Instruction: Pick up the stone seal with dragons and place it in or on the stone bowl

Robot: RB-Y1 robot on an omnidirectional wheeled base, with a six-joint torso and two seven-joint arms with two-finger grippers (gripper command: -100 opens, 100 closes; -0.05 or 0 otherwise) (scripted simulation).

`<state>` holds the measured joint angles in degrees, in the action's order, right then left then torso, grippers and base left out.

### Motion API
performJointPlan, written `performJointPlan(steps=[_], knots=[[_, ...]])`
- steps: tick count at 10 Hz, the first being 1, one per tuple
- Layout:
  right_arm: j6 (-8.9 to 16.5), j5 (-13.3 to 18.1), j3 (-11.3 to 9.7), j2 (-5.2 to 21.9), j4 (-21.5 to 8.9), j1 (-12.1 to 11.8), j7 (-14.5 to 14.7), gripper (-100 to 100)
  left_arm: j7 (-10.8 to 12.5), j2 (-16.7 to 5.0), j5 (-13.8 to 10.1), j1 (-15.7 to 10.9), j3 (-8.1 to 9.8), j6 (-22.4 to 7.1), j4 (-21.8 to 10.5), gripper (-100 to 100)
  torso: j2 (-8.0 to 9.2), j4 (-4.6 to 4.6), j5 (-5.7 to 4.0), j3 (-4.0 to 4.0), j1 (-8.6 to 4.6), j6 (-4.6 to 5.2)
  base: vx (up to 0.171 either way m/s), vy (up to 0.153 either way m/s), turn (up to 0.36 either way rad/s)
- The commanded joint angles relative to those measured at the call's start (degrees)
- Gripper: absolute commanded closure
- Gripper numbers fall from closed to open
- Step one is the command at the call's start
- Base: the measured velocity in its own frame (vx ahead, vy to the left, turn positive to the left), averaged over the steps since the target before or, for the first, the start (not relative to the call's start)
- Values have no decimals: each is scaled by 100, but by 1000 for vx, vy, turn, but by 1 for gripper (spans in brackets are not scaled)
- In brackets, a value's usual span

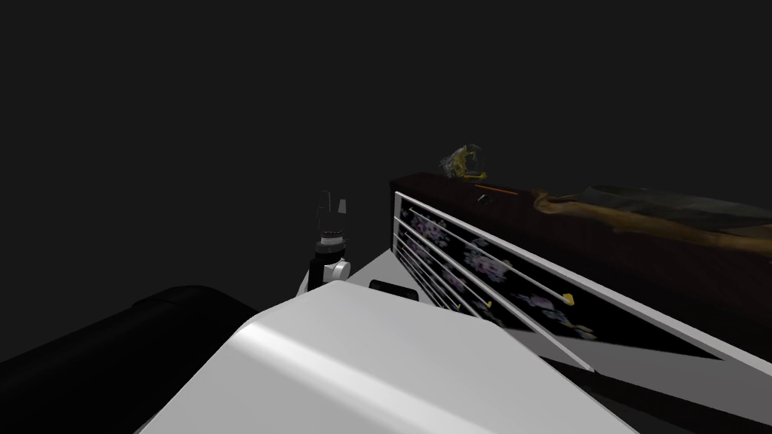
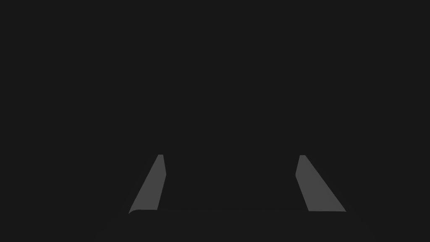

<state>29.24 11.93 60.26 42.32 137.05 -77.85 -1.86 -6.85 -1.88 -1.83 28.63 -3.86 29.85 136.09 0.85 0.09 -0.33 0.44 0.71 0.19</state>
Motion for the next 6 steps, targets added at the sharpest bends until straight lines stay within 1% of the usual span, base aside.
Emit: performJointPlan(steps=[1,4,6], knots=[[35,-207,98,28,39,-90,39,100,0,0,0,0,0,0,0,0,0,0,0,0,0,0,-83,62,5],[121,-658,339,109,100,-285,108,100,0,0,0,0,0,0,0,0,-19,-4,-4,-11,-17,-6,-59,47,27],[175,-979,508,162,143,-419,161,100,0,-1,0,1,0,0,0,0,-30,-5,-5,-17,-22,-9,-38,40,25]])
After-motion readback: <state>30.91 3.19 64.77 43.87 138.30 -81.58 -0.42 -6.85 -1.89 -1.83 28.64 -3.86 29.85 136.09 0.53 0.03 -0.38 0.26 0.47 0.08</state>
